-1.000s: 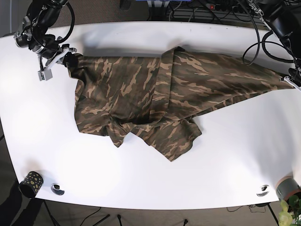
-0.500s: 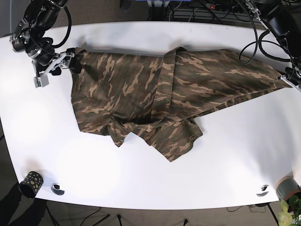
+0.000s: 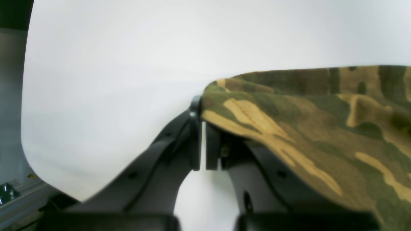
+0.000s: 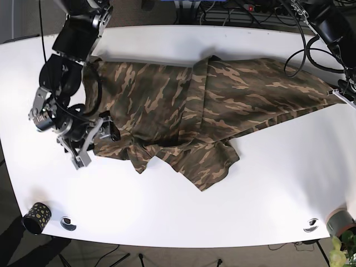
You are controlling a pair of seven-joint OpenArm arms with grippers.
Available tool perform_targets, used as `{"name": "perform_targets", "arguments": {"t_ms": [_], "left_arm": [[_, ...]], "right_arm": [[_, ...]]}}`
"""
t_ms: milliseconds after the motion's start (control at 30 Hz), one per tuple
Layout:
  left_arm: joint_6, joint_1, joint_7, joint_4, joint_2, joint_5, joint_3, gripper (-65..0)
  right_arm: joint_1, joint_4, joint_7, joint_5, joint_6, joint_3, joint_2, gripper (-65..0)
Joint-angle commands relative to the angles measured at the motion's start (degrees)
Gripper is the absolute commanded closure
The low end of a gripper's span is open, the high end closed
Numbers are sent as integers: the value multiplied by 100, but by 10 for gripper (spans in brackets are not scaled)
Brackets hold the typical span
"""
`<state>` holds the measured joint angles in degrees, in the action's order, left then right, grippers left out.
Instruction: Fold the T-shirt properly
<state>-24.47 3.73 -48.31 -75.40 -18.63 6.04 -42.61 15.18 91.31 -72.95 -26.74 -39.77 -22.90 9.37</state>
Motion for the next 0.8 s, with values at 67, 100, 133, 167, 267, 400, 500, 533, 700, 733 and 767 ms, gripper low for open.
{"name": "perform_targets", "arguments": {"t_ms": [67,100,133,167,267,400,500,533,700,733,767], "left_arm": [[34,80,89,-245,-137,-11,-16,0],[34,80,89,-359,-137,-11,-25,0],[34,71,89,-430,-128,-11,-25,0],[34,71,89,-474,-110,-11,-25,0],[34,71,89,-606,39,-2,-16,0],[34,71,89,-649,109,15,-7,0],[34,71,89,-641,109,15,-7,0],[34,71,89,-632,109,15,-7,0],[34,71,89,-632,109,15,-7,0],[34,71,89,-632,109,15,-7,0],[34,71,89,-623,109,15,-7,0]], "right_arm": [[728,-704,512,296,-23,773,44,-533],[878,-951,653,384,-23,958,44,-533],[974,-1118,750,437,-23,1054,44,-533],[1080,-1320,873,472,-23,1142,44,-533],[1396,-2085,1391,560,-23,1283,35,-533],[1897,-3368,2358,885,-23,1476,35,-533],[2205,-4230,2974,1184,-23,1564,35,-533],[2311,-4564,3194,1290,-23,1564,35,-533],[2451,-5267,3950,1509,-23,1582,44,-533],[2451,-5346,4073,1553,-23,1582,44,-533],[2451,-5443,4249,1615,-23,1573,44,-531]]}}
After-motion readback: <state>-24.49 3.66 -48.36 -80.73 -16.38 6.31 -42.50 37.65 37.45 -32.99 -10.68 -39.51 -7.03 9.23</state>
